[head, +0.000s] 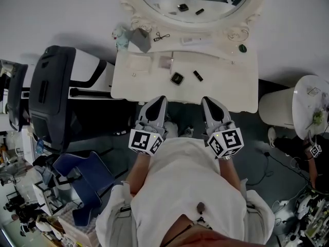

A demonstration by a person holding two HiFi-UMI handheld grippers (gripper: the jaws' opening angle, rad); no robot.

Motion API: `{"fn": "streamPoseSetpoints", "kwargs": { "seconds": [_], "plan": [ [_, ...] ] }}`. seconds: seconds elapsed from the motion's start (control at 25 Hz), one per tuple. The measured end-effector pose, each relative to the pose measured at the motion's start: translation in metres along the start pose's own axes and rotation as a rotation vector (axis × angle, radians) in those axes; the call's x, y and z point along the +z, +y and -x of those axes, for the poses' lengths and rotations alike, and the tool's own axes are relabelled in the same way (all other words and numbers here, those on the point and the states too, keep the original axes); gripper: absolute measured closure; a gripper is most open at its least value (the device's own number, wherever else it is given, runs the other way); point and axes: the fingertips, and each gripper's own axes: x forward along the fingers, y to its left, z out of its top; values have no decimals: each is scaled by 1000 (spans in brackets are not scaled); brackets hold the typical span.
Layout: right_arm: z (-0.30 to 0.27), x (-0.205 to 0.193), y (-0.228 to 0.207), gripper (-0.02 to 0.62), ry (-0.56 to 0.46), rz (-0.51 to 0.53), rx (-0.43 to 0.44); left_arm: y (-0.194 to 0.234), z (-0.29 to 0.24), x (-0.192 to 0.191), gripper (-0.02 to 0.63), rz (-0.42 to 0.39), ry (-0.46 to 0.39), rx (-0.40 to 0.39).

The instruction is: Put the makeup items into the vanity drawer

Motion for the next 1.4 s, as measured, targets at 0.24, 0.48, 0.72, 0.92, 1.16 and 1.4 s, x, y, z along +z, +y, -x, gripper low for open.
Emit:
{"fn": "streamPoseSetpoints", "kwargs": {
  "seconds": [0.24,0.48,0.72,0.92,1.16,1.4],
  "plan": [
    [-18,-2,-12,586,21,14,-37,27,-22,-11,600,24,16,7],
    [-44,9,-26,586,35,12,-112,62,-61,-6,600,24,22,-35],
    [-78,22,-35,586,69,39,-172,96,-97,-12,600,56,58,-70],
    [-107,23,-41,586,87,9,-209,127,-121,-36,600,53,126,-72],
    [-132,18,-46,587,110,-1,-250,157,-139,-78,600,89,228,-63],
    [-147,9,-54,586,141,-17,-236,178,-151,-124,589,80,325,-7]
  ]
}}
